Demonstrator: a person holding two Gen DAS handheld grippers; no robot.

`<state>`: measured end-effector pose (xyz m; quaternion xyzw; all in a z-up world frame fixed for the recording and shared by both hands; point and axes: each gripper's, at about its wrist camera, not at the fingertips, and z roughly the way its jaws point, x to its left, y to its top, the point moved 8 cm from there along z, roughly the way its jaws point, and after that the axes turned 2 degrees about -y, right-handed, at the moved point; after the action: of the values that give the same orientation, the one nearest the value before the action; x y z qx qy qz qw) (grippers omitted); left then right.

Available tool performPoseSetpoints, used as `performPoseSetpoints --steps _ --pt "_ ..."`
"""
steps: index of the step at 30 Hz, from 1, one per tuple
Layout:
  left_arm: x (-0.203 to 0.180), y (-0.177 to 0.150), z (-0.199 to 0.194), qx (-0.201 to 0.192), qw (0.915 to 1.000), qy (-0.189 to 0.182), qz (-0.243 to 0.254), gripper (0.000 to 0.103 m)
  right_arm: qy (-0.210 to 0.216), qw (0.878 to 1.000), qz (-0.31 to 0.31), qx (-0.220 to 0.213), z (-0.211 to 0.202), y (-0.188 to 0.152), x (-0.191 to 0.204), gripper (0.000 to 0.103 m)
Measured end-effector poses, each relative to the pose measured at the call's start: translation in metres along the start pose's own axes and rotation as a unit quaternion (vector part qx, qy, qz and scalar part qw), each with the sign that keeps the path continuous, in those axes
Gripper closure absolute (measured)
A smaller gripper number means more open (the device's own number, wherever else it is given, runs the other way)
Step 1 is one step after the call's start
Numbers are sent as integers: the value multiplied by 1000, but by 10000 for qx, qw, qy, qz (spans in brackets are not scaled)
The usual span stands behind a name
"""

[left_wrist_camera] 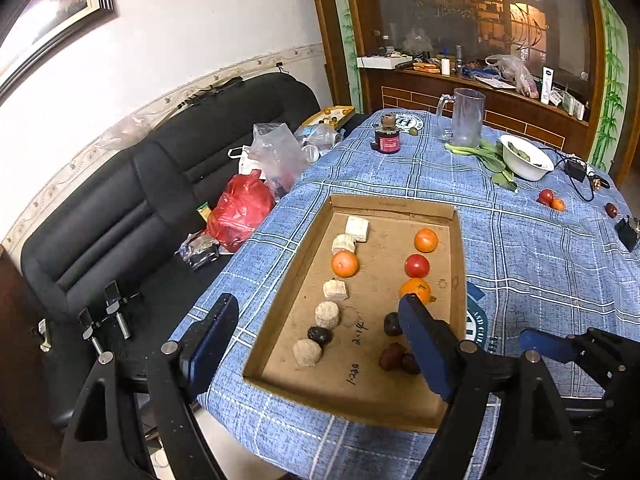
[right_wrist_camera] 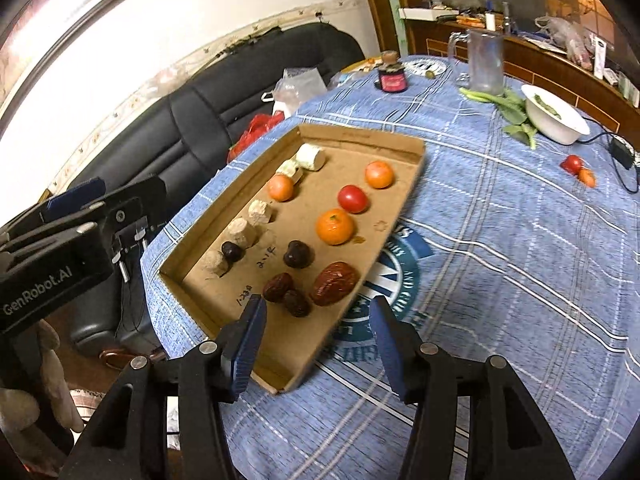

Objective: Organize fruits

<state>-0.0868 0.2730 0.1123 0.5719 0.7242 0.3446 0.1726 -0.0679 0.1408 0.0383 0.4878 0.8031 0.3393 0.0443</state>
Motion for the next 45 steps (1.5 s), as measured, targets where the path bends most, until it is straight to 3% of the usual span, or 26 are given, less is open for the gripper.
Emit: performPoseSetpoints --steps 12,33,39,40,42,45 --pt "-18 -9 -20 -21 9998 170 114 21 -59 9998 2 -180 -25 -7 -13 42" --pt "1 -19 -27 11 9998 182 -88 21 -126 9996 -207 -167 -27 -16 9 40" --pt "16 -14 -42 -350 9983 365 -282 20 -138 9994 -265 -192 -28 -16 16 40" --pt "20 -12 -48 -473 9971 501 -336 18 -147 9993 -273 -192 -28 -16 17 40" --pt "28 -5 -64 -789 9929 777 -433 4 -151 9992 -311 -205 -29 -16 19 40" --pt "34 0 -78 -1051 9892 871 -534 0 -151 9990 -354 -216 -29 -16 24 40"
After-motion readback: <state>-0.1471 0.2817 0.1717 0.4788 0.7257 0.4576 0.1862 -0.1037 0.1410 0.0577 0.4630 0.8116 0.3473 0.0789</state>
